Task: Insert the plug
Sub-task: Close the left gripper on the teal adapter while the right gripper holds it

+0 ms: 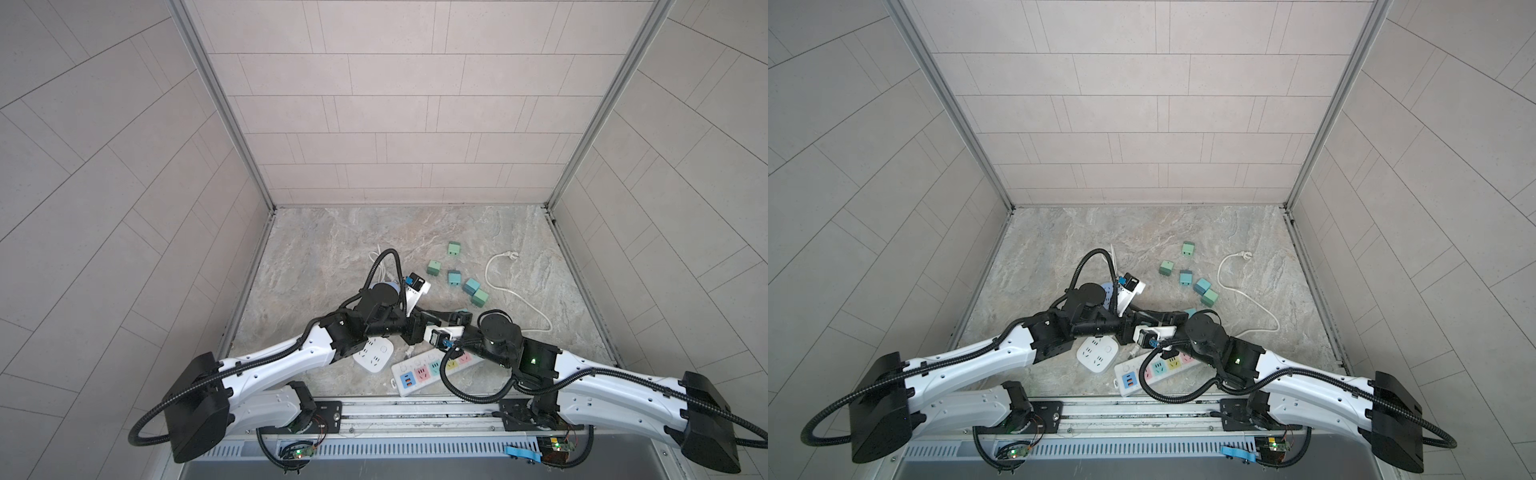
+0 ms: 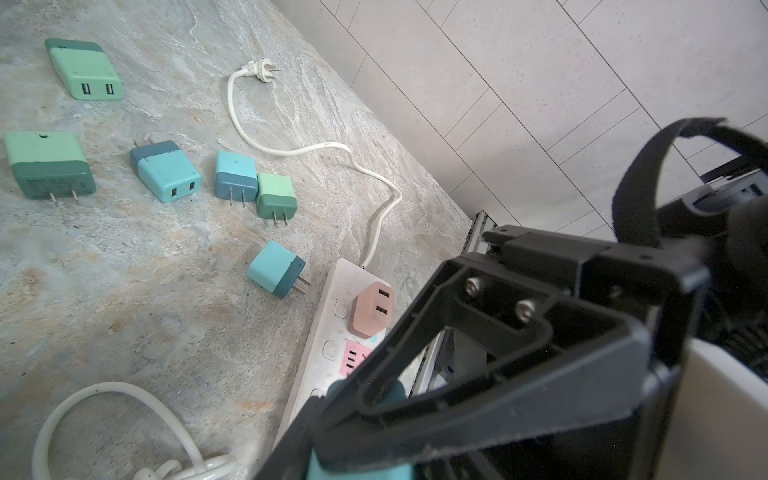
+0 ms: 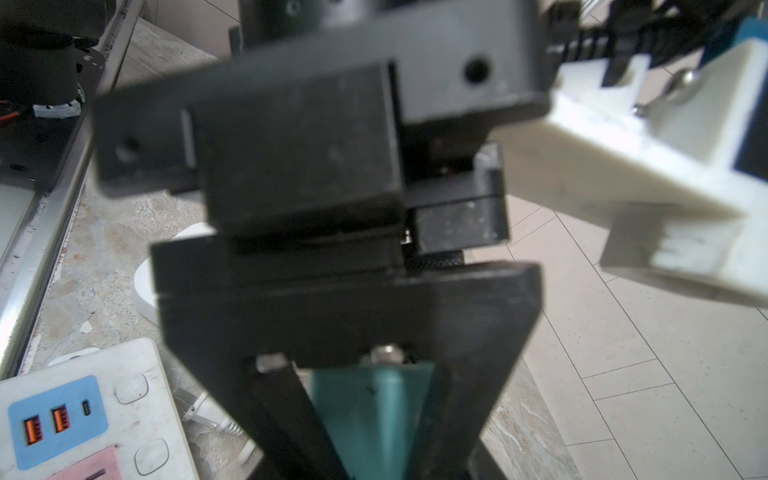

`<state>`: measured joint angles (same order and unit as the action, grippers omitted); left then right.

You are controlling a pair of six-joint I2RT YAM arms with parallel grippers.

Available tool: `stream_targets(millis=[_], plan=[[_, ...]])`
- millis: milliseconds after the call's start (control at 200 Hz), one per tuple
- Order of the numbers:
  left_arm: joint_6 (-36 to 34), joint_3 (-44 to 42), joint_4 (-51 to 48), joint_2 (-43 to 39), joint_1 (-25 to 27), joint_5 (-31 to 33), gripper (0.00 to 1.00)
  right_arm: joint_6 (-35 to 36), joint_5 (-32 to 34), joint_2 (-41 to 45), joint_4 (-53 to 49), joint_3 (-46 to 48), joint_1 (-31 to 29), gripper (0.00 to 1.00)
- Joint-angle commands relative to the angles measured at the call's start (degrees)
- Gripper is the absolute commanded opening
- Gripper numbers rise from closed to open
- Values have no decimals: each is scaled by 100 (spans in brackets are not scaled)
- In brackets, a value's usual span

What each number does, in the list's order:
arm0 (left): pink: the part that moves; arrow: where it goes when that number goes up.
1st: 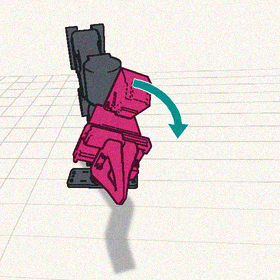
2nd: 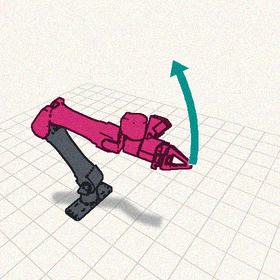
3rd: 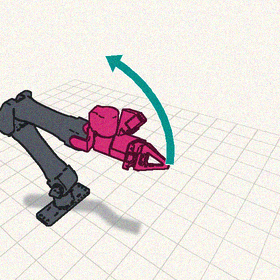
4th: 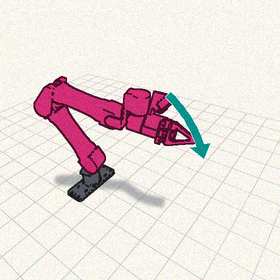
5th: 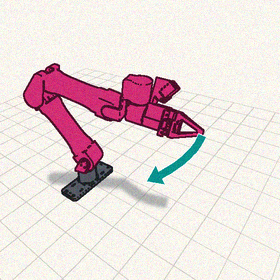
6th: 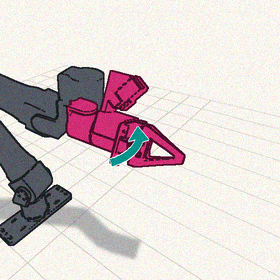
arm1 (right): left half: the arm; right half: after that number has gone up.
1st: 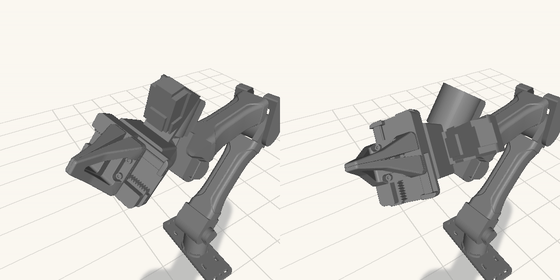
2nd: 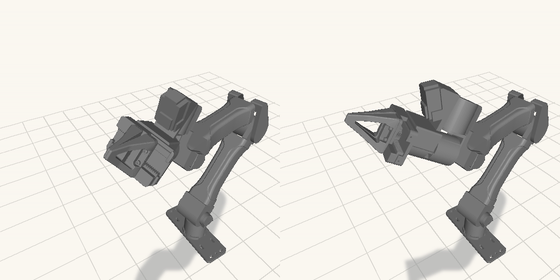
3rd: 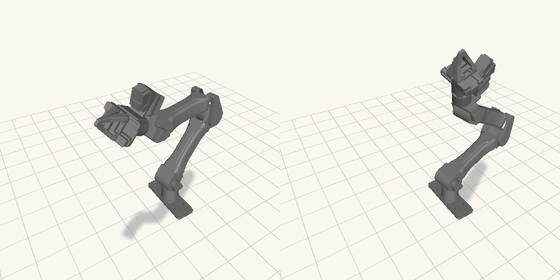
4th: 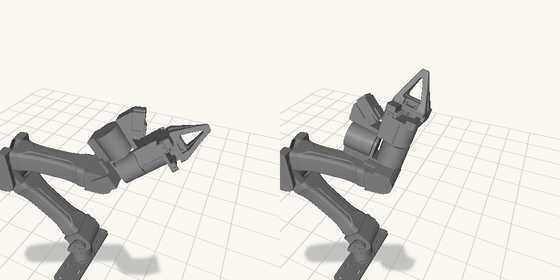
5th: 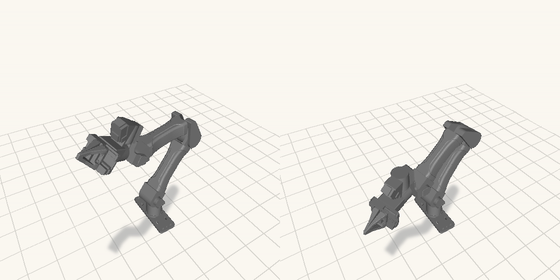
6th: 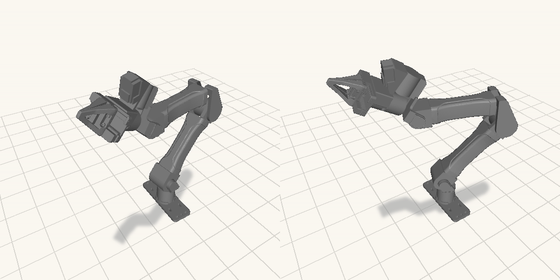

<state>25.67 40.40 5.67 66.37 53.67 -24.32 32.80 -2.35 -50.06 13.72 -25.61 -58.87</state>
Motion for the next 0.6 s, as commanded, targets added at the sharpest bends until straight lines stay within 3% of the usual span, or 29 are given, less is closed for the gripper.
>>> stream_targets(millis=[0, 275, 495, 595], plan=[[-42, 196, -76, -222, 38, 61, 43, 85, 157, 126, 115, -89, -19, 1], [-53, 97, -119, -409, 60, 75, 43, 183, 183, 295, 98, 21, -19, 1], [-104, 203, -88, -220, 117, -27, 34, 183, 68, 305, 100, 8, -20, 2], [-113, 238, -91, -195, 116, -21, 28, 183, 104, 291, 100, 14, -20, 9]])
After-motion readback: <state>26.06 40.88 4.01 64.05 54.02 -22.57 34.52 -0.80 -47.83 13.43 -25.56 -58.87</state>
